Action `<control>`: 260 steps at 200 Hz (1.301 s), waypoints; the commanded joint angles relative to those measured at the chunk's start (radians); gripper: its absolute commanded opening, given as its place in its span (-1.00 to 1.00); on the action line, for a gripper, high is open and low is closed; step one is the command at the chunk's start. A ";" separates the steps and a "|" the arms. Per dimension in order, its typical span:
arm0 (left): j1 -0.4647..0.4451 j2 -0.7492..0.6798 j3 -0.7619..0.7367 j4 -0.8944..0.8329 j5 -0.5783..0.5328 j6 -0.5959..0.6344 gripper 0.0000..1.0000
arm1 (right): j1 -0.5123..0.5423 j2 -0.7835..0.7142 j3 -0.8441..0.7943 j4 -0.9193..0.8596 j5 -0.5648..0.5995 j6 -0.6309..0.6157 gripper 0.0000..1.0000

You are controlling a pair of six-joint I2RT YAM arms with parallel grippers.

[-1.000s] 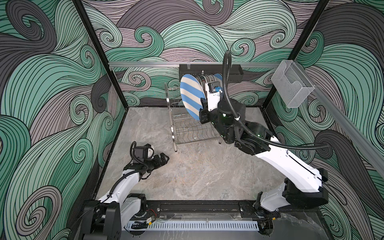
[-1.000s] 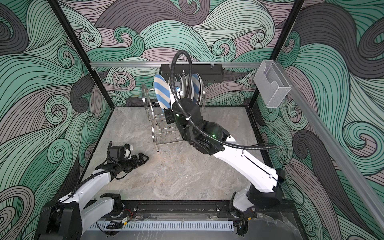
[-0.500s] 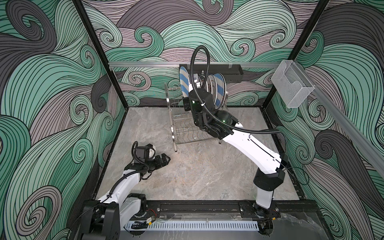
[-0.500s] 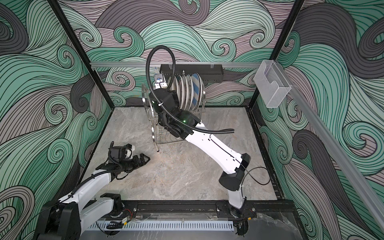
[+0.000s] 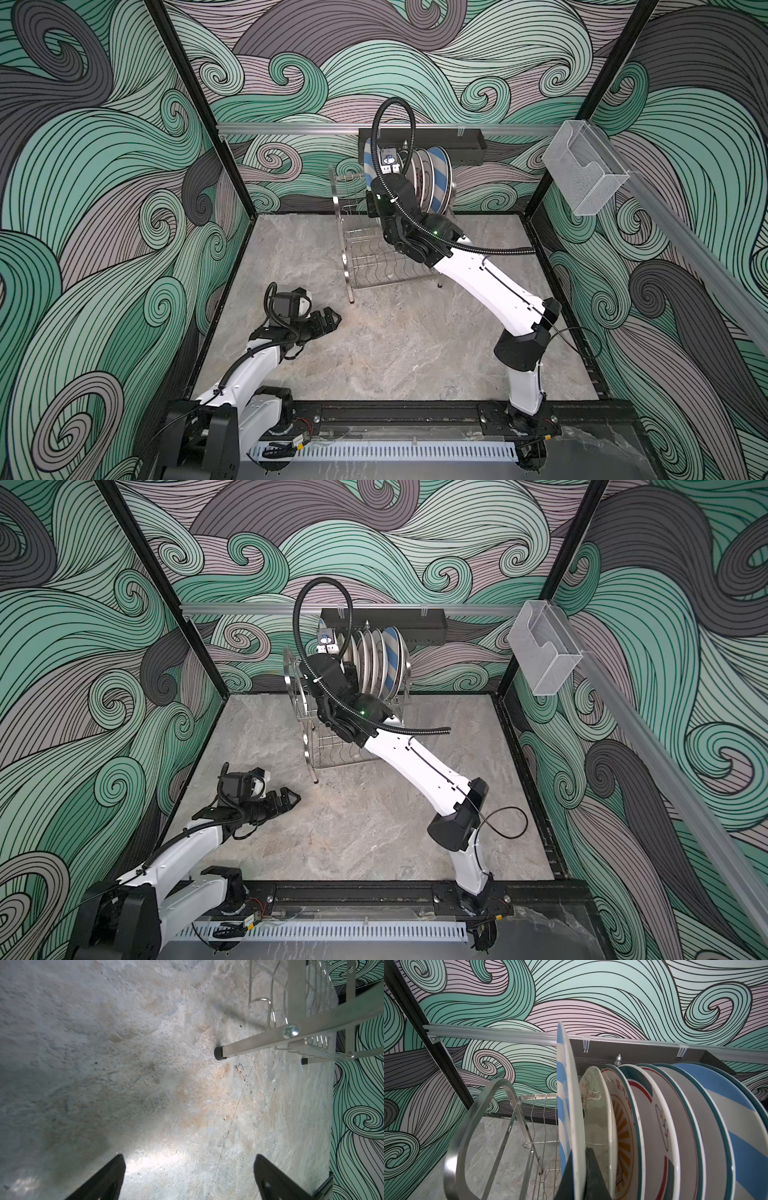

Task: Load the plates into the dish rack
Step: 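Lower the striped plate into the rack slot nearest the robot with the right gripper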

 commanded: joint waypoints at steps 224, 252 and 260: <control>-0.016 -0.006 0.018 -0.013 -0.024 0.020 0.97 | -0.031 0.023 -0.034 -0.042 -0.062 0.118 -0.32; -0.018 -0.010 0.017 -0.014 -0.028 0.021 0.97 | -0.029 0.017 0.001 -0.070 -0.095 0.107 -0.22; -0.017 -0.012 0.017 -0.015 -0.030 0.020 0.97 | -0.028 0.015 0.017 -0.087 -0.104 0.101 -0.18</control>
